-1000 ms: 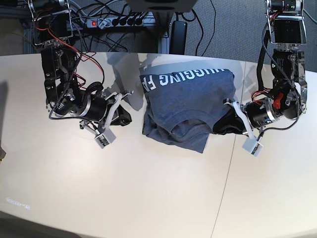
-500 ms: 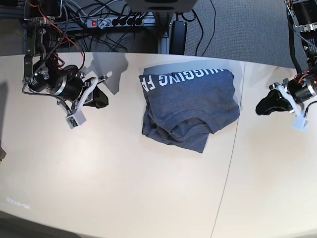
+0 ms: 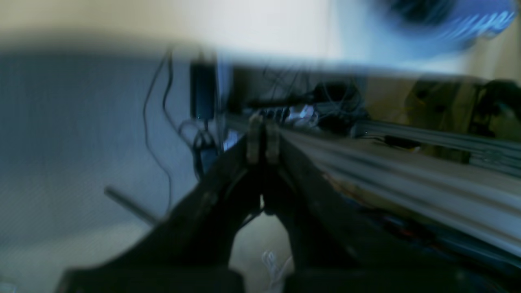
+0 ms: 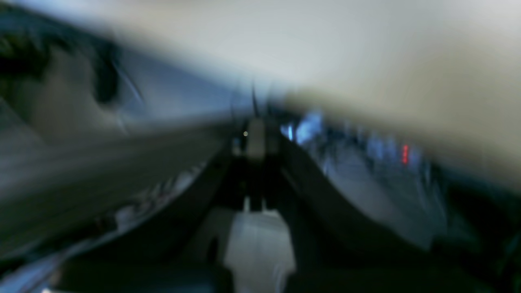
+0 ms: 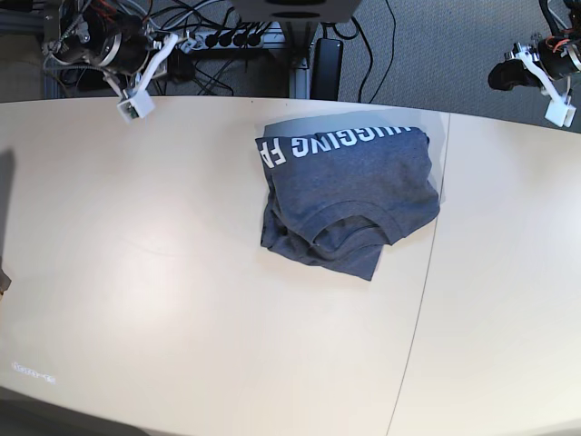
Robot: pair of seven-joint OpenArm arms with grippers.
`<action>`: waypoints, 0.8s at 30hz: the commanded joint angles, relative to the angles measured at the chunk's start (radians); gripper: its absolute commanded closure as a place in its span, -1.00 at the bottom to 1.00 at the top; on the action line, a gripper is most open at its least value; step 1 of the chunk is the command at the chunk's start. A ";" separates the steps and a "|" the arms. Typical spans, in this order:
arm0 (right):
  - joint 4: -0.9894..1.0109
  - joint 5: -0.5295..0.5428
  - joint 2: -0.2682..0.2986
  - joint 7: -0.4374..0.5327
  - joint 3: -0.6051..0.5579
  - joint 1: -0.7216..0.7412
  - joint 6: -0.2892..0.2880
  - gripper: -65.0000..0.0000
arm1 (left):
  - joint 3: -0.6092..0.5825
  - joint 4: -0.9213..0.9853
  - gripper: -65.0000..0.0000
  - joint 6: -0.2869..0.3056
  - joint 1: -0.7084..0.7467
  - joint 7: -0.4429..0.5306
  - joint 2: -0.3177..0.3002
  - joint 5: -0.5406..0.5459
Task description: Fold the T-shirt properly
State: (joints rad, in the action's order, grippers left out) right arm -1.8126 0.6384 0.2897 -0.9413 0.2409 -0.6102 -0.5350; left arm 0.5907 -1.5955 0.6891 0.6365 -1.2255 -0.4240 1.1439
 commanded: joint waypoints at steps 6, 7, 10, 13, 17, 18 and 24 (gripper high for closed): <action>-0.016 0.018 -0.018 0.026 0.006 -0.130 -0.047 1.00 | -0.006 -0.012 1.00 0.009 0.150 0.255 -0.003 -0.228; -0.015 0.005 -0.025 0.034 0.006 -0.143 -0.047 1.00 | -0.021 -0.010 1.00 0.009 0.162 0.296 -0.003 -0.274; 0.009 -0.063 -0.050 0.101 0.006 -0.164 -0.047 1.00 | -0.100 0.021 1.00 0.009 0.160 0.397 -0.003 -0.410; 0.083 -0.108 -0.068 0.155 0.006 -0.163 -0.045 1.00 | -0.225 0.095 1.00 0.009 0.126 0.456 -0.003 -0.501; 0.243 -0.152 -0.077 0.190 0.005 -0.134 -0.035 1.00 | -0.424 0.281 1.00 0.005 -0.006 0.511 0.000 -0.605; 0.298 -0.156 -0.077 0.190 0.006 -0.118 -0.033 1.00 | -0.467 0.337 1.00 -0.033 -0.047 0.520 0.006 -0.624; 0.688 -0.201 -0.093 0.198 0.006 0.078 -0.008 1.00 | -0.594 0.670 1.00 -0.196 -0.301 0.643 0.084 -0.806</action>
State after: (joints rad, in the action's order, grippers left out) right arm -1.1084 0.4267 0.1898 -0.7464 0.2420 -0.5232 -0.5247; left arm -0.0082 -0.9112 0.4942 0.3355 -0.5770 -0.3237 0.3290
